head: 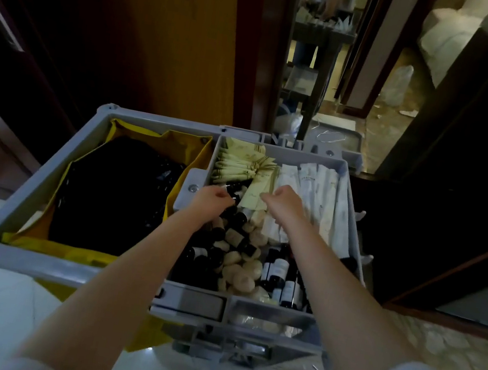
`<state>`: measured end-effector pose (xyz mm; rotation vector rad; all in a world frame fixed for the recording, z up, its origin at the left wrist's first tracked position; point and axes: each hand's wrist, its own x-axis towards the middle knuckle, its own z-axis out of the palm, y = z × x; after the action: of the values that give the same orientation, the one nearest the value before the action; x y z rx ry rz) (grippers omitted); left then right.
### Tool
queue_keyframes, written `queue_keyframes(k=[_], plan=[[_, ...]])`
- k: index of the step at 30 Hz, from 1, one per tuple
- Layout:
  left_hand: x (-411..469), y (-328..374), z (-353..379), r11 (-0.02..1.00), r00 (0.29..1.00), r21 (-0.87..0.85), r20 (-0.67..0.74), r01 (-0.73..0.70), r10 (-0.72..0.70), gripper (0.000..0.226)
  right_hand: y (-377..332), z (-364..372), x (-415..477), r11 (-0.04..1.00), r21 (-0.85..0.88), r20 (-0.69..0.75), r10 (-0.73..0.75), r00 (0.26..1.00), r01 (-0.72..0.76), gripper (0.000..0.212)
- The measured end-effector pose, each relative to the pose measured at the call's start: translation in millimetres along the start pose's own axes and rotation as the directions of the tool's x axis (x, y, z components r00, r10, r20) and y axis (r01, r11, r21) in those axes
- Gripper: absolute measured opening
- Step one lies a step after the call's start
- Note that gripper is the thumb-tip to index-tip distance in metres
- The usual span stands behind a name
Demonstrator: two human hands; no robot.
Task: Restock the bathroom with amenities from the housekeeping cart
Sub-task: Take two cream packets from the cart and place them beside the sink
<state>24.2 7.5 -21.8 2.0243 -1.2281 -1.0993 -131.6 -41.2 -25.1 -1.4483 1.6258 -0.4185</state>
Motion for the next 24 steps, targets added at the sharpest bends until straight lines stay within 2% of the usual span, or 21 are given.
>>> queue_keyframes(k=[2, 4, 6, 8, 11, 15, 18, 21, 23, 24], plan=[[6, -2, -1, 1.0, 1.0, -0.012, 0.018, -0.005, 0.005, 0.016, -12, 10, 10, 0.995, -0.086, 0.005, 0.058, 0.998, -0.057, 0.072], [12, -3, -2, 1.0, 0.999, 0.003, 0.035, -0.011, 0.011, 0.017, -20, 21, 15, 0.984, -0.139, -0.045, 0.107, 0.993, -0.112, 0.086], [16, -4, -2, 1.0, 0.999, 0.008, 0.046, -0.017, 0.016, 0.017, -21, 30, 19, 0.968, -0.194, -0.102, 0.14, 0.985, -0.158, 0.082], [19, -3, -2, 1.0, 0.998, -0.015, 0.057, -0.015, 0.015, 0.016, -19, 34, 21, 0.958, -0.211, -0.126, 0.173, 0.977, -0.196, 0.068], [22, 0, -3, 0.999, 0.998, -0.054, 0.065, -0.006, 0.009, 0.016, -17, 31, 25, 0.952, -0.189, -0.07, 0.234, 0.97, -0.243, 0.061], [25, 2, -3, 0.994, 0.998, -0.11, 0.063, -0.006, 0.013, 0.015, -16, 25, 29, 0.965, -0.13, -0.005, 0.228, 0.974, -0.227, 0.049], [26, 3, -3, 0.993, 0.998, -0.113, 0.052, -0.023, 0.029, 0.013, -13, 18, 31, 0.966, 0.028, 0.039, 0.256, 0.966, -0.257, 0.046], [26, 8, -1, 0.992, 0.998, -0.112, 0.03, -0.058, 0.062, 0.013, -2, 4, 27, 0.939, 0.217, 0.022, 0.268, 0.963, -0.266, 0.027], [25, 15, 3, 0.985, 0.997, -0.16, 0.033, -0.058, 0.064, 0.012, 9, -5, 16, 0.913, 0.342, 0.002, 0.236, 0.972, -0.223, 0.028], [24, 19, 7, 0.979, 0.997, -0.199, 0.047, -0.047, 0.057, 0.014, 16, -7, 12, 0.901, 0.397, -0.014, 0.194, 0.981, -0.173, 0.037]])
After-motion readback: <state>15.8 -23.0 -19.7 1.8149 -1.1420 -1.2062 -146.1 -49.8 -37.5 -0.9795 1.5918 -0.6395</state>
